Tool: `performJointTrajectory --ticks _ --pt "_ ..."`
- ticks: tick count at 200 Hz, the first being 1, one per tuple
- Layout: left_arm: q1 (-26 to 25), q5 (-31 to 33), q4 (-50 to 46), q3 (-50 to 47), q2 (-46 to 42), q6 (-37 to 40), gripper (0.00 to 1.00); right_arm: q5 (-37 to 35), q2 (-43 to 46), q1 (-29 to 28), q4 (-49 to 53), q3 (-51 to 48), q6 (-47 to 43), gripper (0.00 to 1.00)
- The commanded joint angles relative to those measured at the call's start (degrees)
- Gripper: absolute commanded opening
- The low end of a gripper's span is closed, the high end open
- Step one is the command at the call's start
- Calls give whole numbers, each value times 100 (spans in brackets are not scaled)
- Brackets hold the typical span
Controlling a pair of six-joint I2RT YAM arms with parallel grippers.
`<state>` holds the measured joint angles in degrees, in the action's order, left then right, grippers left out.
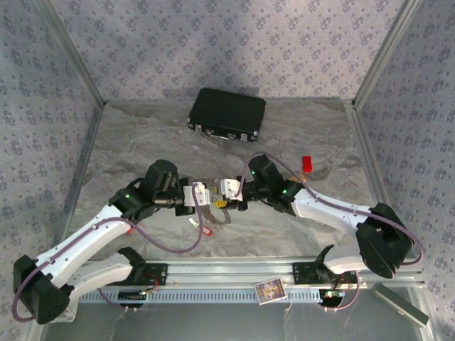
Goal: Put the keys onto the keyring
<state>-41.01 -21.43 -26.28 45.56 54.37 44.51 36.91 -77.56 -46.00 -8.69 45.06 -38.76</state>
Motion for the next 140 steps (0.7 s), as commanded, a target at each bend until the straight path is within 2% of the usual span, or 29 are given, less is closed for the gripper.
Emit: performJointTrajectory --ticks 1,52,74,81,83,94,98,113,140 --pt "-63 -120 197 32 -41 -19 0 67 -96 -64 -228 139 184 30" --pt "-78 -77 200 23 -54 -39 0 1 -171 -98 -370 184 304 14" --pt "-80 -25 241 28 -56 -144 0 -25 -163 -94 -329 204 308 0" --pt "-81 56 289 43 -58 -255 0 -48 -150 -83 -318 197 304 0" --pt "-82 79 308 48 -65 -295 2 -58 -144 -80 -318 196 307 0" --pt "-74 253 387 76 -114 -512 27 -108 -124 -67 -315 196 313 0" --pt "-73 315 427 71 -163 -612 32 -125 -112 -62 -318 196 317 0" --pt "-38 529 737 -71 -479 -1091 36 -157 -60 -28 -287 207 350 0" --pt "-16 841 1358 -625 -1296 -2113 37 -124 46 53 -66 317 446 0"
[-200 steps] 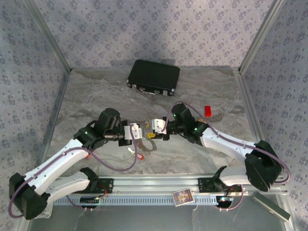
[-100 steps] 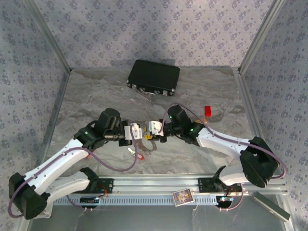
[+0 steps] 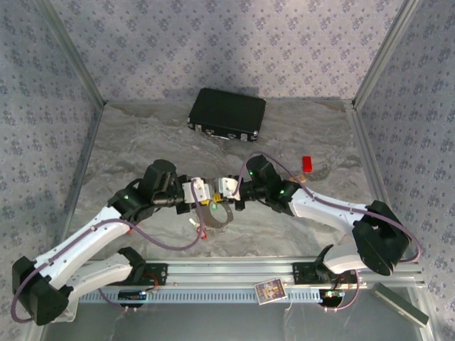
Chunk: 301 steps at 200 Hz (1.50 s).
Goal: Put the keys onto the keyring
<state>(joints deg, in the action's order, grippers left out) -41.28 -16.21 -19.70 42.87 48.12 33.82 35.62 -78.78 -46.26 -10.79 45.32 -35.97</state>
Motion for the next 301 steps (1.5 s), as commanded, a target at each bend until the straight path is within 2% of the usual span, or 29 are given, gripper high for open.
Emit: performJointTrajectory --ticks 1,26,52,69,78,121,176,206,260,301 --pt "8 328 715 -375 -702 -1080 37 6 174 81 167 301 163 0" --pt "1 329 947 -805 -1207 -1747 33 -76 255 132 575 481 282 0" --pt "-2 76 1393 -1199 -1180 -2036 27 -86 264 152 976 636 369 0" --pt "-11 -121 1809 -1395 -983 -2067 9 -106 316 146 1108 645 324 0" --pt "-16 -197 2022 -1500 -856 -2028 7 -108 357 151 1156 642 282 0" --pt "-57 -448 2992 -1713 -171 -1712 12 -99 413 136 1705 833 0 0" --pt "-62 -866 3023 -1589 330 -1314 18 -260 484 74 1879 859 -131 0" --pt "-65 -889 3006 -1615 351 -1208 25 -268 479 70 1982 902 -246 0" --pt "-65 -954 3207 -1589 501 -1220 25 -244 410 33 2298 1066 -376 0" --pt "-64 -709 2908 -1499 428 -1062 25 -716 260 33 2986 1510 -122 0"
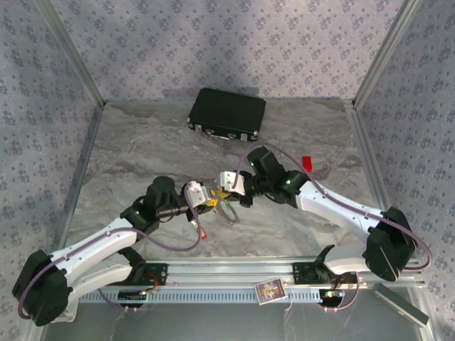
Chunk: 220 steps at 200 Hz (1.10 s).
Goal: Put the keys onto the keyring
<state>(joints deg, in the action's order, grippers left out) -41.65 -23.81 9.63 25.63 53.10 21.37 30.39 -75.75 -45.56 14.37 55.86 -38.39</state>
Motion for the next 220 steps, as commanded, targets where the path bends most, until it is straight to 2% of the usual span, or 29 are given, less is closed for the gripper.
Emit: performJointTrajectory --ticks 1,39,57,76,97,113,123,147,165,187,220 --pt "-27 61 -28 224 -80 188 25 -201 -41 -35 488 464 116 0" --pt "-21 461 -242 173 -360 238 26 -546 -29 -14 929 688 149 0" --pt "-18 956 -145 80 -489 -39 31 -668 -20 61 924 742 373 0" --pt "0 1396 -108 -58 -762 -408 31 -803 -8 109 810 754 778 0" --pt "20 2634 -173 -174 -1203 -1145 32 -851 -21 66 610 761 1328 0" --pt "133 3667 -366 -190 -1586 -1874 40 -856 -35 -26 296 763 1768 0" --pt "293 4081 -536 -185 -1818 -2357 42 -802 -59 -92 28 768 1985 0" --pt "849 4248 -908 -174 -2202 -3244 45 -807 -288 -265 -739 842 2561 0" --pt "1101 4322 -1118 -138 -2254 -3628 47 -928 -583 -346 -1285 922 3098 0" --pt "1225 4316 -1323 -60 -2146 -3830 47 -1345 -961 -329 -1666 904 3713 0" --pt "1252 4292 -1411 -5 -1912 -4032 47 -1760 -1232 -87 -1584 610 3994 0"
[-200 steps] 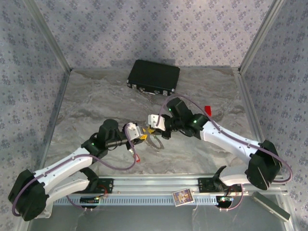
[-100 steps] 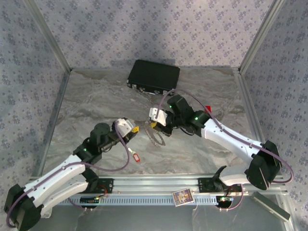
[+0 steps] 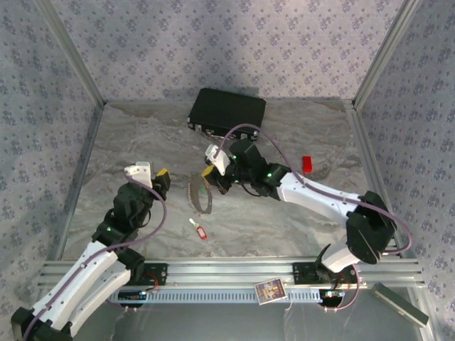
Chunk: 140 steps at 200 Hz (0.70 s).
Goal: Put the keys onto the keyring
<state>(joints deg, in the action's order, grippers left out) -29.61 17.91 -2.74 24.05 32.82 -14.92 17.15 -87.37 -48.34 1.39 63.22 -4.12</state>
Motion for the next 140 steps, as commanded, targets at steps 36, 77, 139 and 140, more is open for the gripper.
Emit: performJointTrajectory --ticks 36,77,139,140 --pt "65 53 -90 79 312 -551 47 -708 22 646 260 -629 599 0" --pt "69 90 58 -76 416 -682 47 -1371 14 861 1103 -949 606 5" --pt "73 -240 -116 -60 599 -758 47 -1748 20 1035 1791 -1013 629 32" --pt "76 -242 -119 -59 605 -758 47 -1758 28 1036 1811 -1000 617 32"
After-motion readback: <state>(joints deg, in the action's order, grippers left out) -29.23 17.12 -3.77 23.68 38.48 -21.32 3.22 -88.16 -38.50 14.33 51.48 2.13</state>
